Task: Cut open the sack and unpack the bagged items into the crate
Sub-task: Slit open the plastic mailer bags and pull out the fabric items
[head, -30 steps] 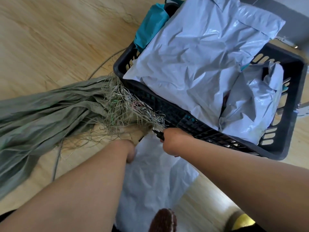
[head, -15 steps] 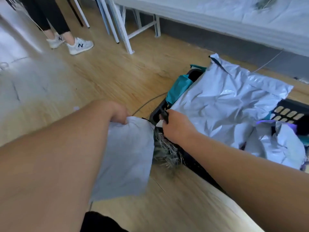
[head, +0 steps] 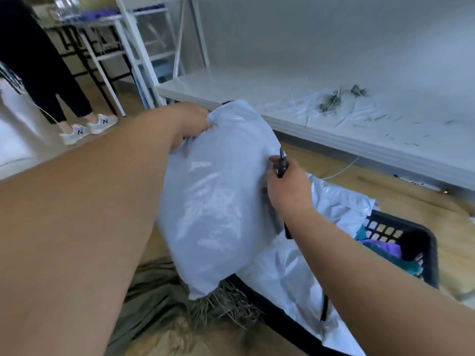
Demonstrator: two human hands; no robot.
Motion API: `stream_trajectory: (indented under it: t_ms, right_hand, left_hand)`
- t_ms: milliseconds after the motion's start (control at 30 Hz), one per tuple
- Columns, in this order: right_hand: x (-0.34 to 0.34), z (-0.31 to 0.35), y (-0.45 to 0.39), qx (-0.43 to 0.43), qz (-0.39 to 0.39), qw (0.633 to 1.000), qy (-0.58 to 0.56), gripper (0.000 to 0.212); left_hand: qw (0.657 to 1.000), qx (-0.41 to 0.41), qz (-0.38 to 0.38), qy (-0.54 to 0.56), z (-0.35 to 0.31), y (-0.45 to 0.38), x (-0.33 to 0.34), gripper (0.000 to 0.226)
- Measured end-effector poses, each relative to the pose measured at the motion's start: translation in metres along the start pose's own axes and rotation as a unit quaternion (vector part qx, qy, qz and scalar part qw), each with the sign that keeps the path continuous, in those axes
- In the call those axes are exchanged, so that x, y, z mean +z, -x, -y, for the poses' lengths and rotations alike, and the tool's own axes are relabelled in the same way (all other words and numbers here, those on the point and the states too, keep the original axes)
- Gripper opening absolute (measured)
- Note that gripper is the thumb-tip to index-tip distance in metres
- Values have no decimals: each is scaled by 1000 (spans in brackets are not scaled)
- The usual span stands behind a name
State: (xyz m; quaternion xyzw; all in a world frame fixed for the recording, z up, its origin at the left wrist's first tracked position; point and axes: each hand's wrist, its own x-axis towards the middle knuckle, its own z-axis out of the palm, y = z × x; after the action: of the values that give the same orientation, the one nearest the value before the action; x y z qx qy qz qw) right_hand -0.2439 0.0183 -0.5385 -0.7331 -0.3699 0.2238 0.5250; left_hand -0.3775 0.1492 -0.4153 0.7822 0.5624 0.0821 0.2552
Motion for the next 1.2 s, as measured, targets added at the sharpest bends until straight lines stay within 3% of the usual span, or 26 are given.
stream_trajectory:
  t_ms: [100,167,233,300,400,467,567,667,733,833,933,1000,1100,1200]
  right_hand:
    - [-37,-5,-17,-11,-24,998,65,33]
    - [-55,-19,-22,11,23,988,155,36]
    - [-68,-40,-22,33,99,957,271,35]
    - [-73,-60,-17,41,132,934,330,31]
    - [-69,-84,-18,44,111,927,355,51]
    - [-65,-92,-20,45,127,906,401,64]
    - [-59,-111,-21,46,216,866,449,60]
    - [-55,-129,-15,30,320,808,495,57]
    - [-57,-130,-14,26,349,803,483,59]
    - [-66,-123,-18,39,312,837,447,56]
    - [-68,-119,-12,27,186,880,435,47]
    - [-60,-111,-3,-16,138,887,441,43]
    - [-47,-94,-4,-64,112,894,428,51]
    - [-43,-80,-21,-54,90,886,451,67]
  left_hand:
    - [993,-12,-43,108,-3,-10,41,20]
    - [978,-24,-68,195,-1,-11,87,12]
    - [973,-44,-65,215,5,-12,135,29]
    - [989,-47,-46,136,13,-12,172,58]
    - [997,42,-60,-37,18,-3,194,70]
    - [988,98,18,-118,23,3,210,83]
    - [965,69,202,-150,41,21,247,99]
    - [966,37,225,-124,62,34,277,98]
    - [972,36,208,-106,67,35,281,94]
    - [992,41,115,10,67,37,272,76]
    - [989,32,-91,109,73,45,264,39]
    - [977,15,-181,112,79,49,261,29]
    - [980,3,-185,71,84,44,249,36]
    - [995,48,-84,3,70,40,236,71]
